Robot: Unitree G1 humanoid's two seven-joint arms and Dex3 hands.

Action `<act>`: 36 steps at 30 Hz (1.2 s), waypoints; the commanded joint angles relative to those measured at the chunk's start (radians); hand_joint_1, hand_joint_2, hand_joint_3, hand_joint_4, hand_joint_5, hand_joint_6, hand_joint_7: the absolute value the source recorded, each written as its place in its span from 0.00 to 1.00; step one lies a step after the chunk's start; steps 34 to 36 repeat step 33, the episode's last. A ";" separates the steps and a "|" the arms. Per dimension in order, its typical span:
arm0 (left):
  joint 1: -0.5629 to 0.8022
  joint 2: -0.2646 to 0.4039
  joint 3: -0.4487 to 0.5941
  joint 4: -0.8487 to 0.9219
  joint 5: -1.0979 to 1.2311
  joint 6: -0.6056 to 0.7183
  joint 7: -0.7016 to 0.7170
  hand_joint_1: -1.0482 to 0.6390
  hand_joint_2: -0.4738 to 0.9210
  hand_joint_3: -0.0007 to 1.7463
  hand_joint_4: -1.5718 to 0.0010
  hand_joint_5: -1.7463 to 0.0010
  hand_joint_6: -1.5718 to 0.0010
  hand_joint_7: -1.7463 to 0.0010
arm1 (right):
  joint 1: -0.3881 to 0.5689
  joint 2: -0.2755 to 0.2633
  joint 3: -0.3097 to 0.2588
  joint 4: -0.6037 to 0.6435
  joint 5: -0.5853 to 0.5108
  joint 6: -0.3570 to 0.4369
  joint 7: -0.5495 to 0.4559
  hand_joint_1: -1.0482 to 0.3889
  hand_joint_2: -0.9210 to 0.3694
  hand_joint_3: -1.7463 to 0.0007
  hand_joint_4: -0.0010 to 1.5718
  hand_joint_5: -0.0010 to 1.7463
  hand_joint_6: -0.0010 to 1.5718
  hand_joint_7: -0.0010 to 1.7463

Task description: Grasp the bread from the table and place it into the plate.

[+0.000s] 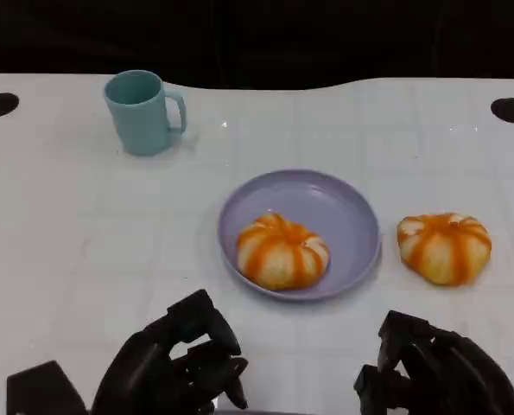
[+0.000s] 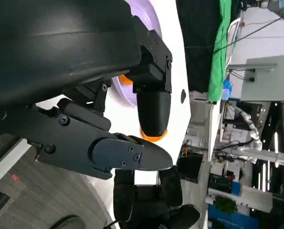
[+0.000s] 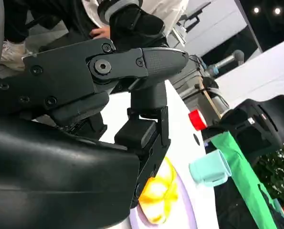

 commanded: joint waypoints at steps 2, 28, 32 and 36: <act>0.016 0.005 0.002 0.000 -0.006 0.011 -0.026 0.24 1.00 0.18 0.57 0.00 0.72 0.00 | 0.011 -0.020 -0.013 -0.007 0.003 -0.010 0.008 0.22 0.00 0.88 0.57 0.92 0.50 0.80; 0.006 -0.005 0.020 0.018 -0.053 0.069 -0.097 0.28 1.00 0.15 0.54 0.00 0.71 0.00 | 0.012 -0.022 -0.028 -0.002 -0.002 -0.016 0.011 0.23 0.00 0.86 0.56 0.92 0.50 0.78; 0.004 -0.006 0.022 0.023 -0.038 0.059 -0.092 0.26 1.00 0.14 0.54 0.00 0.70 0.00 | 0.010 -0.022 -0.026 -0.001 -0.011 -0.024 0.010 0.23 0.00 0.85 0.56 0.93 0.50 0.80; 0.004 -0.007 0.021 0.024 -0.028 0.047 -0.090 0.26 1.00 0.15 0.54 0.00 0.70 0.00 | 0.008 -0.021 -0.028 0.003 -0.008 -0.022 0.011 0.23 0.00 0.85 0.56 0.93 0.50 0.80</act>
